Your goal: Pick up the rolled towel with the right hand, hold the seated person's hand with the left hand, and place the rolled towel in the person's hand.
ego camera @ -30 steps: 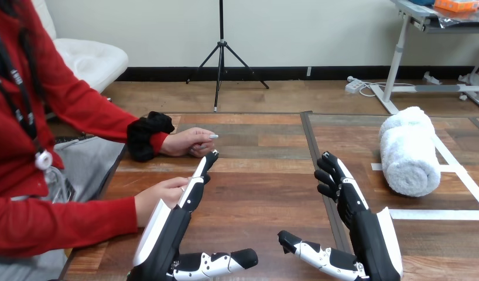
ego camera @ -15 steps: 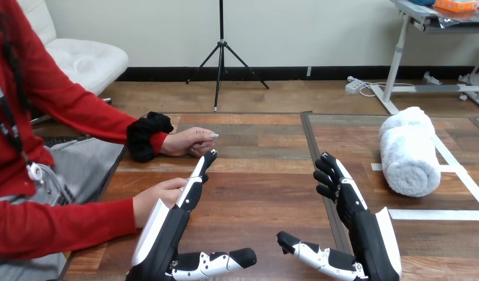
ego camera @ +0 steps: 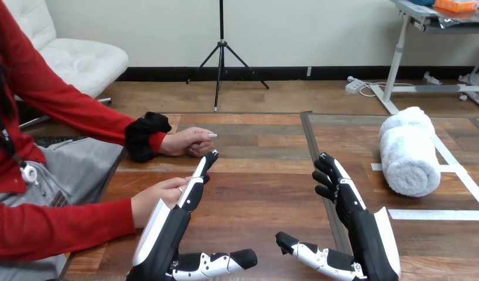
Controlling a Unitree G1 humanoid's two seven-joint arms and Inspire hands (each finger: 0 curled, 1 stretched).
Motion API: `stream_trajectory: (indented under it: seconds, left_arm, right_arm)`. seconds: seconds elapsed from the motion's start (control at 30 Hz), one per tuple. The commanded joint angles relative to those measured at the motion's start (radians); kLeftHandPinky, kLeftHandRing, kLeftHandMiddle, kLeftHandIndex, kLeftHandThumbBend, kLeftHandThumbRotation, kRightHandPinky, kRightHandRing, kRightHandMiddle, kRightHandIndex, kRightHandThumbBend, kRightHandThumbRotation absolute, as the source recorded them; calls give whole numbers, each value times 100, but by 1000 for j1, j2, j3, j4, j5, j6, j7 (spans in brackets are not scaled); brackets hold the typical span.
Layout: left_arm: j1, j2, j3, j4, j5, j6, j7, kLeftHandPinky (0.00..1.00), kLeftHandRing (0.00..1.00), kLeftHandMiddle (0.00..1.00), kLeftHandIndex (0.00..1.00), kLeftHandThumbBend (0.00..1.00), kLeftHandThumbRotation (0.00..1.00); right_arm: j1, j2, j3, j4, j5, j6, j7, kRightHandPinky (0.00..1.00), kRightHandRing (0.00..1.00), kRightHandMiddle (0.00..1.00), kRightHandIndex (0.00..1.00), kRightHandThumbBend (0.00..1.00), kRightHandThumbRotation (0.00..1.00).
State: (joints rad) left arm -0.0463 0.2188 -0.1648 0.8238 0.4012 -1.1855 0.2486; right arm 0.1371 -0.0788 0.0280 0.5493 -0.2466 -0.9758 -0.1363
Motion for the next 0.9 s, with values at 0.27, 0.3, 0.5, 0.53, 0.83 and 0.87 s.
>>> stream_trajectory:
  seconds: [0.27, 0.3, 0.5, 0.53, 0.83, 0.87]
  left_arm:
    - [-48, -1, 21, -41, 4, -9, 9, 94, 98, 98, 99, 100, 59]
    - [-49, -1, 21, -42, 8, -8, 12, 94, 98, 98, 99, 100, 59]
    - [-50, -3, 20, -40, 9, -9, 12, 94, 98, 98, 99, 100, 59]
    - [-50, -4, 20, -40, 10, -9, 12, 94, 98, 98, 99, 100, 59]
    - [-54, -9, 18, -34, 14, -9, 16, 94, 99, 99, 100, 100, 59]
    - [-54, -10, 17, -33, 10, -9, 14, 94, 99, 99, 100, 100, 59]
  right_arm:
    - [-49, -2, -8, -68, 11, 6, -7, 86, 90, 93, 94, 78, 16]
    - [-48, -2, -9, -70, 12, 8, -8, 86, 90, 93, 94, 78, 16]
    - [-51, -7, -11, -70, 21, 8, -2, 86, 90, 93, 94, 78, 16]
    - [-51, -8, -11, -70, 23, 8, 0, 87, 90, 93, 94, 77, 16]
    - [-58, -14, -19, -79, 54, 23, 11, 88, 91, 93, 93, 79, 14]
    - [-61, -17, -22, -82, 55, 25, 10, 88, 91, 93, 94, 79, 14]
